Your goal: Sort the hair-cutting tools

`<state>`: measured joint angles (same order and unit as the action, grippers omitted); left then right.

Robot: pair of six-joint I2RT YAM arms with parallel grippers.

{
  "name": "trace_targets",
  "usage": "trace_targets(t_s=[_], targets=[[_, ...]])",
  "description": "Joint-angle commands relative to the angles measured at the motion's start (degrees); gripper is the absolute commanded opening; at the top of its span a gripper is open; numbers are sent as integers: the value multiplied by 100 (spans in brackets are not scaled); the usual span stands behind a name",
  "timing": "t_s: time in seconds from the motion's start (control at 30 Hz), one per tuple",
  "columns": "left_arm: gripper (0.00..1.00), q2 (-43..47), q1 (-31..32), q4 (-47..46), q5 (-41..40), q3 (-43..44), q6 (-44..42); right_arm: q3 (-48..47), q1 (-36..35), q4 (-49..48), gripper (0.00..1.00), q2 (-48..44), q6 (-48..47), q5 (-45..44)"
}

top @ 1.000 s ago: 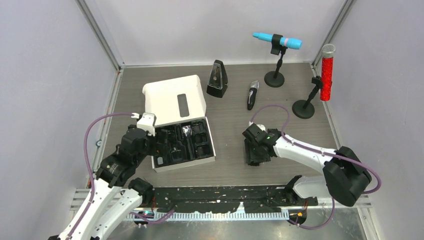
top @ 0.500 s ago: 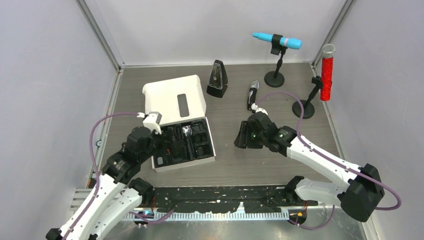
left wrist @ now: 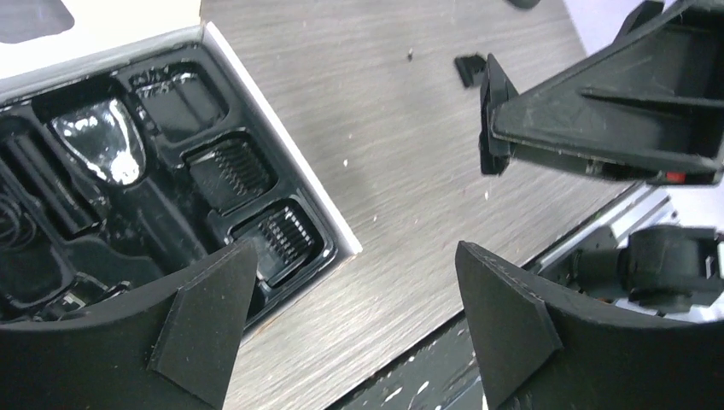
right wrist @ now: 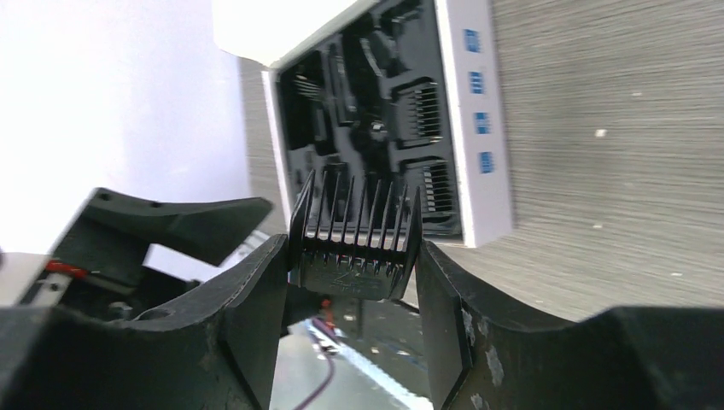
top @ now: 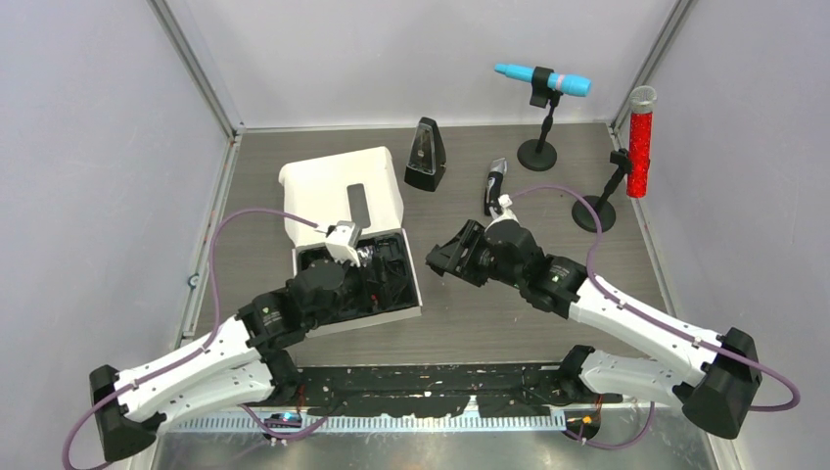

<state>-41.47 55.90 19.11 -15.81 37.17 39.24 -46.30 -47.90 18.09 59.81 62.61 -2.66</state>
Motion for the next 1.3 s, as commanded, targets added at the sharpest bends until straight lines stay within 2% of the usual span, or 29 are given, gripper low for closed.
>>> trace_targets(t_s=[0.0, 0.3, 0.37, 0.7, 0.8, 1.1, 1.27], targets=[[88, -146, 355, -1151, -991, -75, 232, -26, -181, -724, 48, -232, 920, -441], [80, -694, 1114, -2546, -1681, -201, -26, 108, -447, -1077, 48, -181, 1621, -652], [77, -743, 1227, -2905, -1832, -382, -34, 188, -494, -1144, 45, -200, 1745, -700], [57, -889, 1301, -4226, -1824, -885, -392, 383, -562, -1253, 47, -410, 1932, -814], [54, -970, 1296, -4264, -1950, -897, -396, 455, -582, -1424, 46, -406, 1985, -656], [54, -1072, 1299, -4903, -1727, -1110, -679, 591, -697, -1650, 46, -460, 2083, -620], [42, -1107, 1301, -4926, -1870, -1133, -813, 632, -754, -1779, 46, -445, 2101, -570]])
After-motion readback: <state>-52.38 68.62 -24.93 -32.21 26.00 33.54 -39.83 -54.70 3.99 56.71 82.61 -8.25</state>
